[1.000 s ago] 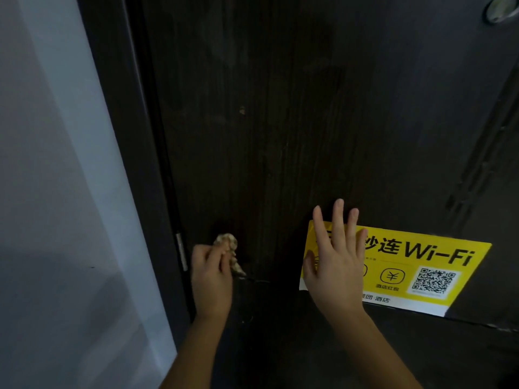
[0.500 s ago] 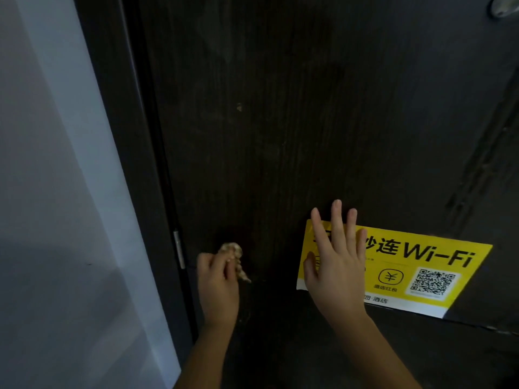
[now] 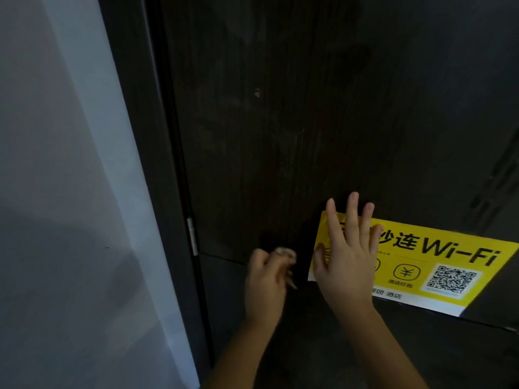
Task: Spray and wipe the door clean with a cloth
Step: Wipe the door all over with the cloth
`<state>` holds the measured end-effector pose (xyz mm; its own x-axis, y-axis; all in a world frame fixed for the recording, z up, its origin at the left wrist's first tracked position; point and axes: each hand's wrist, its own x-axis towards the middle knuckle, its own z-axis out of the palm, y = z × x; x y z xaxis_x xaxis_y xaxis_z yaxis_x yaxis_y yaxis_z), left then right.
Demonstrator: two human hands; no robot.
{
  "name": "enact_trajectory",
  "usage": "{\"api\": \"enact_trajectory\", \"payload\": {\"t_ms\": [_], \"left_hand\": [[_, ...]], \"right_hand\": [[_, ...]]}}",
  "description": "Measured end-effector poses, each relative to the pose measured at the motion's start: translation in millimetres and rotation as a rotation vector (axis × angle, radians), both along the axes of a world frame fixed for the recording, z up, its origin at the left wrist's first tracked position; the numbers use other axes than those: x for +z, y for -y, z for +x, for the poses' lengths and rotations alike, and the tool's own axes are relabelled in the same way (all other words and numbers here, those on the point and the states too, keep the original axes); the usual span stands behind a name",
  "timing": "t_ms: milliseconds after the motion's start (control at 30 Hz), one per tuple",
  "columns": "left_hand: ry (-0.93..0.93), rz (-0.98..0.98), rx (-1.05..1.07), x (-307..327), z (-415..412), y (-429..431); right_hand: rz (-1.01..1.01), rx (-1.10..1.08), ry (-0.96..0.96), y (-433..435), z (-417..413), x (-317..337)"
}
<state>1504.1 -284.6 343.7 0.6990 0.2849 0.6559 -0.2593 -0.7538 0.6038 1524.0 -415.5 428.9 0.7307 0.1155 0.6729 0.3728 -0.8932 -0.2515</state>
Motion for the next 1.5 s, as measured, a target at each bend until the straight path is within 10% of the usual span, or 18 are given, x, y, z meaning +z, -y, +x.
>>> {"api": "enact_trajectory", "payload": {"t_ms": [433,900,1133,1500], "left_hand": [[0.099,-0.283,0.473,10.2,9.5,-100.8],[-0.023,-0.142,0.043,2.4,1.9,26.0],[0.018,-0.447,0.409,22.5,6.8,-54.8],[0.332,0.199,0.010,181.8,25.6,-16.6]], "right_hand": [[-0.007,-0.004,0.014,-1.2,1.7,-1.4],[-0.016,0.028,-0.026,4.3,-0.9,1.3],[-0.060,0.067,-0.057,13.5,-7.3,6.1],[0.057,0.111,0.020,23.2,-19.4,44.6]]}}
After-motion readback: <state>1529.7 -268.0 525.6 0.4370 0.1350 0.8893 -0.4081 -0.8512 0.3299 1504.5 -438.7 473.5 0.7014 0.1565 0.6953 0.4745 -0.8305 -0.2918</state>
